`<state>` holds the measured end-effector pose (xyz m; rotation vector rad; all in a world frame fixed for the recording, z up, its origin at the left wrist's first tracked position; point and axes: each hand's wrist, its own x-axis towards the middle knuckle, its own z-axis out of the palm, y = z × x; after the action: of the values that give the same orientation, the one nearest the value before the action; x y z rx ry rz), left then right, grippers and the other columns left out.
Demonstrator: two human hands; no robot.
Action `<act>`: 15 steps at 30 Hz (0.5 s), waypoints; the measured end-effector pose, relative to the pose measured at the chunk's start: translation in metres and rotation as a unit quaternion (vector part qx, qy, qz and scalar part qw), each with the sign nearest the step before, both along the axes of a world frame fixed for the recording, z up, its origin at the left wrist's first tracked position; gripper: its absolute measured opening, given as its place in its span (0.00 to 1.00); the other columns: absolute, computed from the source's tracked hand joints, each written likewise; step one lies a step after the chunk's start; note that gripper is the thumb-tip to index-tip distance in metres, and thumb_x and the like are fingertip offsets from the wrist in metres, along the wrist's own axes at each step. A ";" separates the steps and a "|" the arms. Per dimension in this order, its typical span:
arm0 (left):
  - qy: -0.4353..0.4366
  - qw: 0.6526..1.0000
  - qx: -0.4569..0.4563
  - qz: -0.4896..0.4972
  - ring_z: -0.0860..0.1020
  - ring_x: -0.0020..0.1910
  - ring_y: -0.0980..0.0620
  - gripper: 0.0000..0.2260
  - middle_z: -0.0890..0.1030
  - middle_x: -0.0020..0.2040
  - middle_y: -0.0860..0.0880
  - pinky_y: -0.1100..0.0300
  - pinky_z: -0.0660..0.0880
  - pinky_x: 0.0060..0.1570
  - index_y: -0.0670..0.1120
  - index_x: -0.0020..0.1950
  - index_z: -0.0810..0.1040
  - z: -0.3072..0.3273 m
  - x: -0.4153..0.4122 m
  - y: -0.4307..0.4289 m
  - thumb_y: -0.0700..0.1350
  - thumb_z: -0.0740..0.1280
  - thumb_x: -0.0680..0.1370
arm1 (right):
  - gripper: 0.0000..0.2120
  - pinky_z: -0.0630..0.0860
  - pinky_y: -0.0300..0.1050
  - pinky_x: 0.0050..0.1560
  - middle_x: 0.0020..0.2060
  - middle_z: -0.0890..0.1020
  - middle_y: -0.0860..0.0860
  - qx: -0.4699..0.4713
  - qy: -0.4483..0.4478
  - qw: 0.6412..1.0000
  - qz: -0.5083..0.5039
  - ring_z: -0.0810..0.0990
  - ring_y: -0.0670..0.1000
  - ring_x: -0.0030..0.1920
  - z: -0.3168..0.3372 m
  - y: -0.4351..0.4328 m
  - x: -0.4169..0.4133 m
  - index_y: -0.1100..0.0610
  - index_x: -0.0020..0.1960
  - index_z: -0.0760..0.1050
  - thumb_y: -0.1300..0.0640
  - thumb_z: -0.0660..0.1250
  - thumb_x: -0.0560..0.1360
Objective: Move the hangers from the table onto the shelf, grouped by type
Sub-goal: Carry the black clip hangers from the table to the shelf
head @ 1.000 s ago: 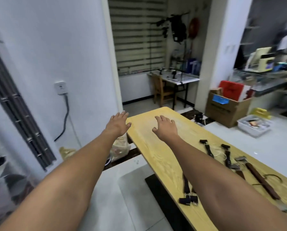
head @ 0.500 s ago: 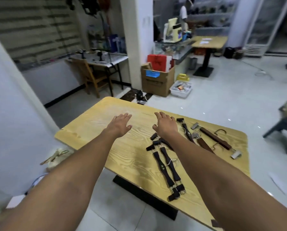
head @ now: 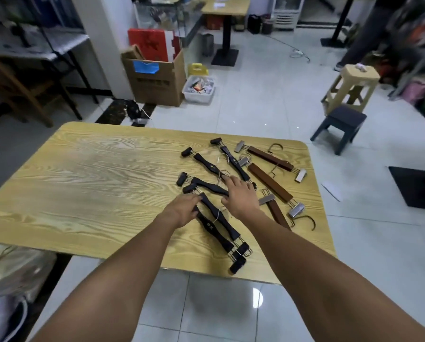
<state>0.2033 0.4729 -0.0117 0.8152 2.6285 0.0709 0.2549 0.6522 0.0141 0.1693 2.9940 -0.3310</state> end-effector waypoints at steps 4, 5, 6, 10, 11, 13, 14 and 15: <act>-0.009 0.998 -0.041 -0.039 0.55 0.76 0.48 0.26 0.57 0.77 0.47 0.55 0.52 0.76 0.47 0.77 0.56 -0.035 -0.003 0.017 0.45 0.61 0.80 | 0.30 0.58 0.53 0.74 0.76 0.60 0.52 0.009 -0.009 1.000 -0.024 0.62 0.55 0.74 -0.023 0.011 0.009 0.52 0.78 0.51 0.49 0.57 0.79; -0.010 0.998 -0.049 -0.046 0.55 0.76 0.48 0.27 0.57 0.77 0.47 0.54 0.52 0.76 0.47 0.77 0.56 -0.043 -0.006 0.020 0.45 0.61 0.80 | 0.30 0.58 0.53 0.74 0.76 0.60 0.52 0.008 -0.010 0.999 -0.030 0.63 0.55 0.74 -0.028 0.012 0.009 0.52 0.78 0.52 0.49 0.57 0.79; -0.007 0.997 -0.058 -0.053 0.55 0.76 0.48 0.27 0.57 0.77 0.47 0.54 0.51 0.76 0.46 0.77 0.55 -0.051 -0.008 0.021 0.44 0.62 0.80 | 0.30 0.59 0.53 0.73 0.75 0.61 0.52 0.006 -0.009 0.999 -0.033 0.63 0.55 0.73 -0.033 0.012 0.010 0.52 0.78 0.52 0.49 0.58 0.79; 0.006 0.991 -0.094 -0.090 0.55 0.76 0.48 0.28 0.58 0.77 0.47 0.54 0.50 0.76 0.46 0.77 0.55 -0.070 -0.015 0.024 0.43 0.63 0.79 | 0.29 0.60 0.51 0.71 0.74 0.63 0.52 0.008 -0.005 1.000 -0.027 0.64 0.54 0.72 -0.053 0.009 0.013 0.52 0.78 0.52 0.50 0.58 0.80; 0.008 0.990 -0.102 -0.101 0.57 0.75 0.47 0.28 0.60 0.75 0.46 0.54 0.51 0.76 0.45 0.76 0.57 -0.074 -0.016 0.024 0.44 0.63 0.78 | 0.29 0.60 0.51 0.71 0.73 0.64 0.52 0.006 -0.009 1.000 -0.023 0.64 0.54 0.72 -0.058 0.009 0.014 0.52 0.78 0.53 0.51 0.58 0.79; 0.019 0.987 -0.108 -0.116 0.63 0.71 0.46 0.24 0.66 0.70 0.45 0.55 0.57 0.72 0.45 0.72 0.64 -0.081 -0.016 0.023 0.45 0.65 0.77 | 0.29 0.60 0.50 0.71 0.72 0.65 0.52 0.003 -0.016 1.000 -0.018 0.65 0.54 0.71 -0.068 0.008 0.017 0.53 0.77 0.53 0.50 0.58 0.79; 0.028 0.987 -0.106 -0.118 0.65 0.68 0.46 0.21 0.68 0.67 0.45 0.56 0.60 0.70 0.45 0.69 0.67 -0.083 -0.017 0.022 0.46 0.66 0.77 | 0.29 0.60 0.50 0.71 0.72 0.65 0.52 0.001 -0.016 1.000 -0.018 0.65 0.54 0.71 -0.072 0.008 0.017 0.52 0.77 0.54 0.51 0.58 0.79; 0.036 0.986 -0.105 -0.121 0.66 0.66 0.46 0.19 0.69 0.65 0.46 0.56 0.61 0.68 0.45 0.67 0.68 -0.084 -0.018 0.021 0.46 0.65 0.77 | 0.28 0.61 0.50 0.70 0.72 0.65 0.52 -0.001 -0.014 1.000 -0.019 0.65 0.54 0.71 -0.075 0.008 0.017 0.52 0.77 0.54 0.51 0.59 0.79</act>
<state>0.1856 0.4941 -0.0960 1.0692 2.5255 -0.3007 0.2722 0.6607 -0.0608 0.2277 2.9663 -0.3314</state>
